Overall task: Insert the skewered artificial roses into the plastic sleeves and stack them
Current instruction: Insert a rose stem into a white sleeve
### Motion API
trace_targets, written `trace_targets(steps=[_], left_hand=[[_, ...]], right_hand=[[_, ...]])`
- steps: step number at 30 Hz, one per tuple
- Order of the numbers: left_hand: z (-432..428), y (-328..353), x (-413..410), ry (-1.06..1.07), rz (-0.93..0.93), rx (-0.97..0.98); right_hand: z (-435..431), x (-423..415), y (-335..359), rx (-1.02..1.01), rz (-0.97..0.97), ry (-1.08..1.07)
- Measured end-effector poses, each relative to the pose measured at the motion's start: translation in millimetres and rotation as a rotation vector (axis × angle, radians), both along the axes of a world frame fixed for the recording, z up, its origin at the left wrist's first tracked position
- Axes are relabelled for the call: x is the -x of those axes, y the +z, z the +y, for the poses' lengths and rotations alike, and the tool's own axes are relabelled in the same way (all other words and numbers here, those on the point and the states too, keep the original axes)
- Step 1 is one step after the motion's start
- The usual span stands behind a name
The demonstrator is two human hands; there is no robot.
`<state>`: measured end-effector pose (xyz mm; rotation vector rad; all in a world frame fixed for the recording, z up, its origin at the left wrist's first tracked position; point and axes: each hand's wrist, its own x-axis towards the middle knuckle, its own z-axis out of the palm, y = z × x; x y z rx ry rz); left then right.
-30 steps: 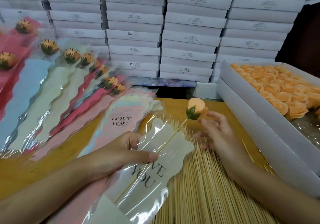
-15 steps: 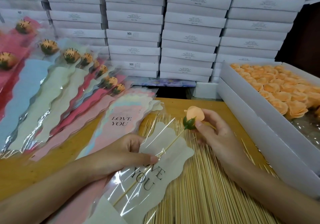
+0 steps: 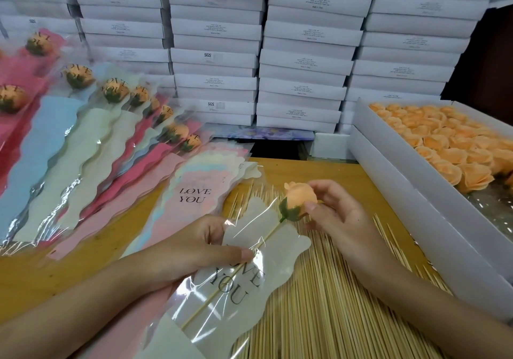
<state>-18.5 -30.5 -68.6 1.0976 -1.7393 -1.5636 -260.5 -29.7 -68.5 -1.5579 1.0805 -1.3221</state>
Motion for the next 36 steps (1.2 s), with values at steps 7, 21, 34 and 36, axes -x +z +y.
trace_targets(steps=[7,21,34,36], left_hand=[[-4.9,-3.3,-2.3,-0.068,0.083,-0.028],[-4.4,-2.8,-1.3,-0.053,0.071,0.002],[-5.1,-1.5,0.4,-0.108,0.107,0.050],[-5.7,-5.1,-0.4,-0.048,0.124,0.034]], right_hand=[[4.8,-1.6,1.0,0.028,0.005,0.113],[4.4,-2.5,-0.6,0.003,0.016,0.143],[3.7,-2.9,0.0,0.071,0.000,0.005],[3.2,-2.2,0.3,0.073,-0.007,-0.018]])
